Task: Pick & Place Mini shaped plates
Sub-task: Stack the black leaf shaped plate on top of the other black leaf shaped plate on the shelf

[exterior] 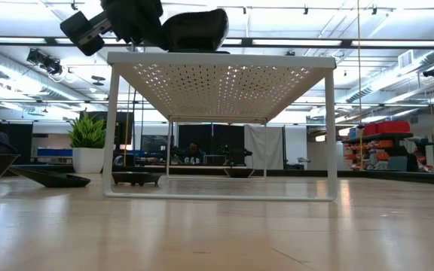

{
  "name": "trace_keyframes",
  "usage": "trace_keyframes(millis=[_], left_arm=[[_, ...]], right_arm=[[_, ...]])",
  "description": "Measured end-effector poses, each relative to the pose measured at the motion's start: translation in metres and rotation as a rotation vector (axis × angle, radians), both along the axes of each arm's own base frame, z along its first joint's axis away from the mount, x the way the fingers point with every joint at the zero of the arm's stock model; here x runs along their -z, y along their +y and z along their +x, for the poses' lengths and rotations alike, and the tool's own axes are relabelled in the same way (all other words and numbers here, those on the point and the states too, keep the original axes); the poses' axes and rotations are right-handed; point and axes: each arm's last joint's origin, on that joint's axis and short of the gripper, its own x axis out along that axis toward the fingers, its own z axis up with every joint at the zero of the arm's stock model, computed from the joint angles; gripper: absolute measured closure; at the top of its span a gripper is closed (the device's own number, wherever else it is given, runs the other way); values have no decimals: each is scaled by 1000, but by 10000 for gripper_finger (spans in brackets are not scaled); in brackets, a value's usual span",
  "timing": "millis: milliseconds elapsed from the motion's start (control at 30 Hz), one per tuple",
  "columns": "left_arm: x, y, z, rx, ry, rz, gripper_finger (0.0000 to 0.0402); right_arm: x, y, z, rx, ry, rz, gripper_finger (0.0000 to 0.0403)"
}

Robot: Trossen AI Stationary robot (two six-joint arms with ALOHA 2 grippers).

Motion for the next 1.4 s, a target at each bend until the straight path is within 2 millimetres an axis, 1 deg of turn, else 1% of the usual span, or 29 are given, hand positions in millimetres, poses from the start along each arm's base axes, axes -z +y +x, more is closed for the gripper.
trace_keyframes(millis=[133,333,1100,1200,1400], left_arm=[[2,0,0,-4,12,6,396],[3,0,0,-16,16,22,385],[3,1,0,-24,25,20,381],[3,1,0,-24,25,21,366],[3,1,0,-27,25,18,317]], right_arm=[[0,0,0,0,0,0,381],[0,0,0,0,0,0,381],[0,0,0,0,0,0,381],[0,0,0,0,0,0,381],[0,0,0,0,0,0,381]])
